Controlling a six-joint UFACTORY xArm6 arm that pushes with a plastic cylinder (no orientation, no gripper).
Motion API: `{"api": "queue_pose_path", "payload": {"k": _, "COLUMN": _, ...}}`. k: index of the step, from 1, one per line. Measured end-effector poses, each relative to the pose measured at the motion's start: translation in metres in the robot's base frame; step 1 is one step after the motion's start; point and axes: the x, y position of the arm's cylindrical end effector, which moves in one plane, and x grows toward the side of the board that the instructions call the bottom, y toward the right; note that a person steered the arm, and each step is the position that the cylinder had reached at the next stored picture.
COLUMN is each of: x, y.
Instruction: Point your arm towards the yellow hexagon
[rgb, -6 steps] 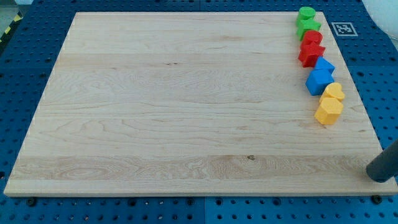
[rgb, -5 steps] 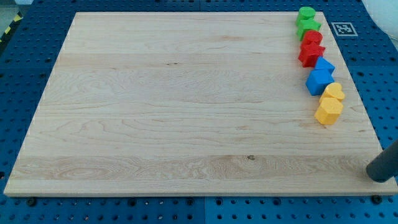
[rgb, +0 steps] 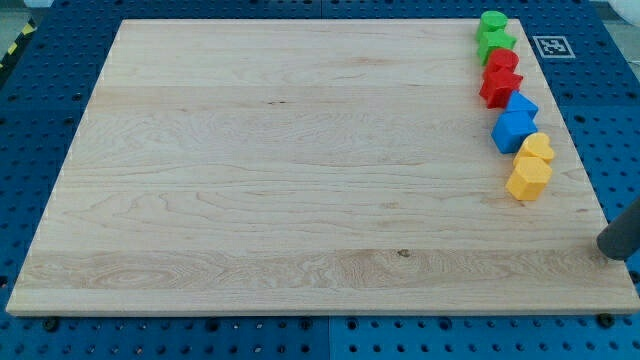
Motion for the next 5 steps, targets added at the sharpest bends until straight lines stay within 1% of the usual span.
{"api": "queue_pose_path", "payload": {"k": 1, "x": -0.004, "y": 0.003}}
{"api": "queue_pose_path", "payload": {"k": 3, "x": -0.052, "y": 0.003}}
{"api": "queue_pose_path", "payload": {"k": 5, "x": -0.054, "y": -0.022}}
